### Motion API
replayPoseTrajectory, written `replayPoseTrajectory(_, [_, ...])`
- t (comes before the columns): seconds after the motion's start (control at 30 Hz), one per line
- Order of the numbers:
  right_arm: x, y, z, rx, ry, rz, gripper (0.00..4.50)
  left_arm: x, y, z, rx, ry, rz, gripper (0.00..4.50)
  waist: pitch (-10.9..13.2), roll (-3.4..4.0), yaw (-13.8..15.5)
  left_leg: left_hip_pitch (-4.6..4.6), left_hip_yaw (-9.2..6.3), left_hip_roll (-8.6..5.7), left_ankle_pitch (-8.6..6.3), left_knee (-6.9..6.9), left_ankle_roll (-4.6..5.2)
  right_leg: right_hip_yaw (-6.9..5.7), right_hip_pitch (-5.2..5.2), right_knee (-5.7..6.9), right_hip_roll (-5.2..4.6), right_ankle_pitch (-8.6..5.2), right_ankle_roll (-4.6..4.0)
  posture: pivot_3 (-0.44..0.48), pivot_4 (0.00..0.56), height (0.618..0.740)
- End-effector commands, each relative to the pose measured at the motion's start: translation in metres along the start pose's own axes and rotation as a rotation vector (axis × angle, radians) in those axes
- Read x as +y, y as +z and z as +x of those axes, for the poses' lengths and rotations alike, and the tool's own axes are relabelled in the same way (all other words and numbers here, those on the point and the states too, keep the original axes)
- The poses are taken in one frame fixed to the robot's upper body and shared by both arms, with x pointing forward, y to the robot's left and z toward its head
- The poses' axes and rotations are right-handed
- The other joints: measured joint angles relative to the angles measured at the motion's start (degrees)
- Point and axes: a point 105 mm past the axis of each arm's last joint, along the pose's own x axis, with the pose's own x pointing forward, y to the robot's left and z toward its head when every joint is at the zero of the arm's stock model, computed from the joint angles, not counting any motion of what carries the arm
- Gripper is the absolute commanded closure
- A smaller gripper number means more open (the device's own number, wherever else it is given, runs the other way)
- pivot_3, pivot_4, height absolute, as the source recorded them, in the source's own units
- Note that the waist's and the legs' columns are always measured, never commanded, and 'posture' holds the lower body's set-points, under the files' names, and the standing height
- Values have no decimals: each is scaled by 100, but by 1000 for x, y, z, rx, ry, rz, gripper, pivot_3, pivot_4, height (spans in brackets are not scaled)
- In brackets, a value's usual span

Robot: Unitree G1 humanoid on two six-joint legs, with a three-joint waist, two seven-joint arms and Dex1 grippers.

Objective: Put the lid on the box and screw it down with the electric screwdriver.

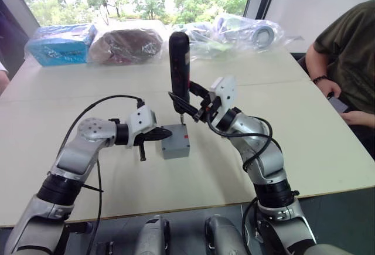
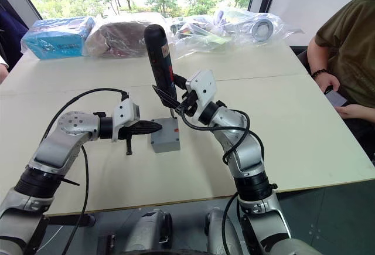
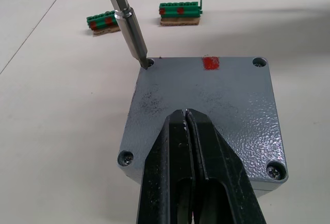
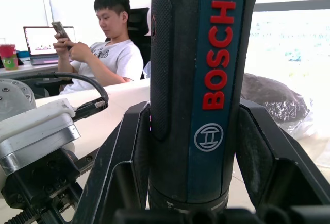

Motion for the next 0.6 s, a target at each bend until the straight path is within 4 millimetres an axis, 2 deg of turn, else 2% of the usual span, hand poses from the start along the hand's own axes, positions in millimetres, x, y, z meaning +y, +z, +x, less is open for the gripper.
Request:
replayPoseTrajectory(0.03, [1,7,-1,-14,13,-19,2675,-4,-8,-1,35,-14,-6,4500,0,0,1,2,0,0,0,0,0,0,2,0,0,0,0,0,150,740])
replayPoseTrajectory(0.6, [-8,15,-2,-27,-7,-41,2675,-2,-9,-1,40,-5,-4,4500,-1,-1,4,9,0,1,0,0,0,1,7,1,0,0,0,0,150,740])
